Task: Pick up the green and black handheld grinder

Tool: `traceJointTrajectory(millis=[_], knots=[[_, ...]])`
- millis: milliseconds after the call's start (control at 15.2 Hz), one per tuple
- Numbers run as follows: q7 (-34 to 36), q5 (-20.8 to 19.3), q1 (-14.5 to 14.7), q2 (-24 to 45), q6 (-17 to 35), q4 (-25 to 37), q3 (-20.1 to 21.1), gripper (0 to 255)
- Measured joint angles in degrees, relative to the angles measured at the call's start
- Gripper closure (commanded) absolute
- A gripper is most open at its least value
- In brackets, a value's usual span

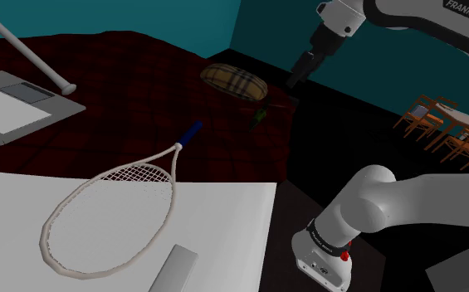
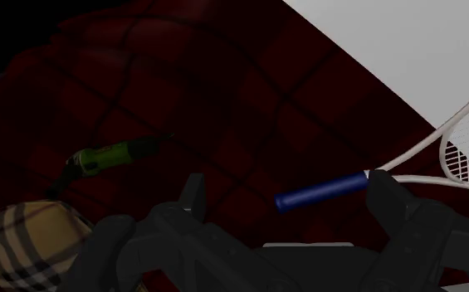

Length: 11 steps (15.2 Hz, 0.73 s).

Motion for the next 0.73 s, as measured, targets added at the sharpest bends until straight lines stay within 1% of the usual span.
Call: traceJointTrajectory(millis=[198, 330, 462, 594, 726], knots=[[-0.77, -0.67, -0.38, 1.52, 1.16, 0.08, -0.81, 0], [-2.22, -1.80, -1.04, 3.67, 3.39, -0.43, -2.39, 0], [-3.39, -2.74, -1.59, 7.00, 5.29, 0.63, -3.69, 0], [-4.37, -3.67, -2.18, 8.90, 7.93, -0.54, -4.89, 0], [-5.96, -4.60, -2.84, 12.27, 10.17, 0.29, -6.61, 0]])
